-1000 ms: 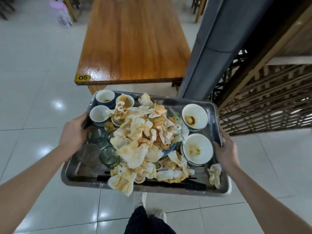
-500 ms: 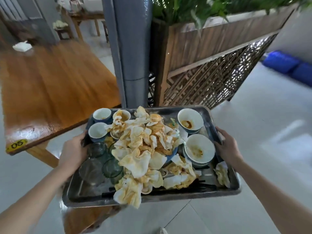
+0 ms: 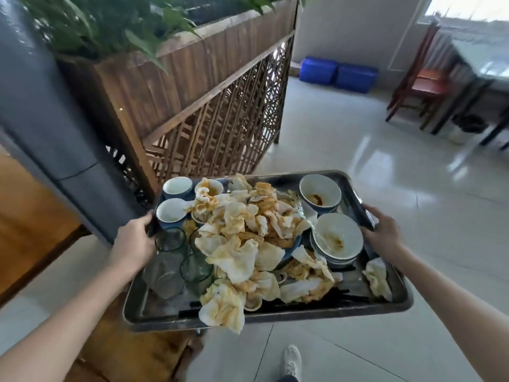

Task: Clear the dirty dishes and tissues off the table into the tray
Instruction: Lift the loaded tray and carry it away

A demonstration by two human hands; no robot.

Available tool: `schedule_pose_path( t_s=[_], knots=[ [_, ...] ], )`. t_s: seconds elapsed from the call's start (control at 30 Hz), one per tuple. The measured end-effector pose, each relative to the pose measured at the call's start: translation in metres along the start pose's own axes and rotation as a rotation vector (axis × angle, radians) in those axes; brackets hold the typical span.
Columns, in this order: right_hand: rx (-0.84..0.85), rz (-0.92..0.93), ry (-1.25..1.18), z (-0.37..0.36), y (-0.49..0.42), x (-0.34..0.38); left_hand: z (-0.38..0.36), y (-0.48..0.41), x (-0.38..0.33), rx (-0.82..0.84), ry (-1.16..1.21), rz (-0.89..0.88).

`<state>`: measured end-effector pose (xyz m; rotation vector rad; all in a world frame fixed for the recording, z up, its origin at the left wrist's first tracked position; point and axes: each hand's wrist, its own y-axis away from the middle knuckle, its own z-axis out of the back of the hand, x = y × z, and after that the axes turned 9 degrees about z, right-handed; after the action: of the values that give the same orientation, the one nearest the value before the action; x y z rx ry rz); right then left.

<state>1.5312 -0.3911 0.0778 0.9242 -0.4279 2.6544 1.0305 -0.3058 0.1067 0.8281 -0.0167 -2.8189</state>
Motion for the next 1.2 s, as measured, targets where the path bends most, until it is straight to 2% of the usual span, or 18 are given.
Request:
schedule_pose_path(
  t_s=[0.27,0.67,0.9,1.2],
  knots=[
    [-0.070,-0.066,0.018,0.076,-0.049,-0.084,-0.073,-0.061,-0.153,0.082,0.033,-0.211],
    [-0.152,-0.076,0.066,0.183,-0.209,-0.190,-0.163,-0.155,-0.382,0.075,-0.028,-0.341],
    [-0.178,-0.093,0.065,0.207,-0.317,-0.232,-0.212,-0.236,-0.489,0.123,-0.032,-0.376],
    [-0.236,-0.123,0.076,0.216,-0.497,-0.280,-0.281,-0.385,-0.636,0.167,-0.005,-0.460]
  ],
)
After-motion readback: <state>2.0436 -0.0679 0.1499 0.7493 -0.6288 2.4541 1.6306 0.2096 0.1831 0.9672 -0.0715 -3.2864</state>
